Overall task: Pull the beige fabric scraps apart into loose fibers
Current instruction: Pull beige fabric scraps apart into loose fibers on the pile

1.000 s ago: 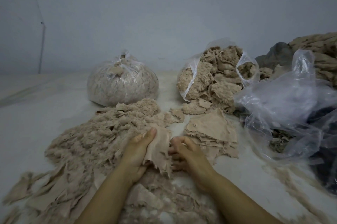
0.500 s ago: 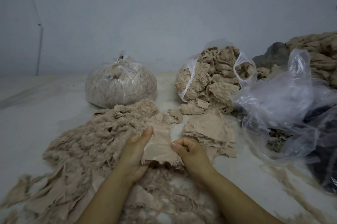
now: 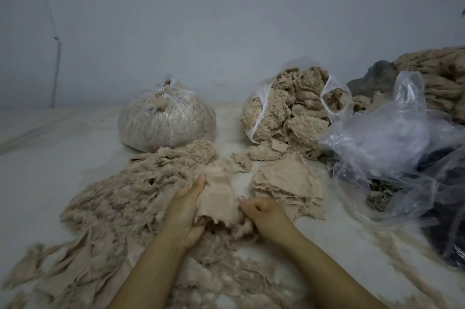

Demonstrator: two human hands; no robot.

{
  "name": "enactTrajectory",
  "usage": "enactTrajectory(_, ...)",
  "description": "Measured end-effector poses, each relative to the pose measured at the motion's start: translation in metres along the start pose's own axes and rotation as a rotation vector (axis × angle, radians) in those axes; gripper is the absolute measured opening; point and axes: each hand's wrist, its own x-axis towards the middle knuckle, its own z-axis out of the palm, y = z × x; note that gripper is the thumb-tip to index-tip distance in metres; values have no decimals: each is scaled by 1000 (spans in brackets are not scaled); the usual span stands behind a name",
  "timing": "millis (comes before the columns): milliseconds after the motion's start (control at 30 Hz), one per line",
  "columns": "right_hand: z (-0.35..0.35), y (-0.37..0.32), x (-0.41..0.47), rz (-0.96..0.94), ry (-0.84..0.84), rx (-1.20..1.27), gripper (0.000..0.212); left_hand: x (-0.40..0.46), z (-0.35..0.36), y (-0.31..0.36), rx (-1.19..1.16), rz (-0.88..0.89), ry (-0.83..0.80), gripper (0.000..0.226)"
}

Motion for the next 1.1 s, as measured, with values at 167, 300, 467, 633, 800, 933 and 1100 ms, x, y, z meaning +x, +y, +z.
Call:
enactTrajectory(167, 3, -4, -5, 49, -101, 176, 57, 0, 3, -6, 14, 27, -37, 22)
enactTrajectory(300, -1, 2, -8, 60, -331, 287, 16, 4, -1, -8, 69, 92, -23, 21)
enactTrajectory(467, -15, 0, -5, 155, -314, 251, 23, 4, -7, -3, 207, 145, -136, 28)
enactTrajectory(633, -8, -16, 0, 145, -40, 630, 46, 0, 1, -15, 422, 160, -313, 34)
enactTrajectory(800, -4, -18, 6, 53, 415, 661, 19, -1, 9, -25, 527, 299, -165, 26)
enactTrajectory(933, -8, -19, 7, -6, 475, 612, 24, 1, 10, -27, 530, 314, -100, 25)
enactTrajectory(1100, -24, -17, 14, -68, 458, 555, 21, 12, 16, -21, 564, 326, -11, 28)
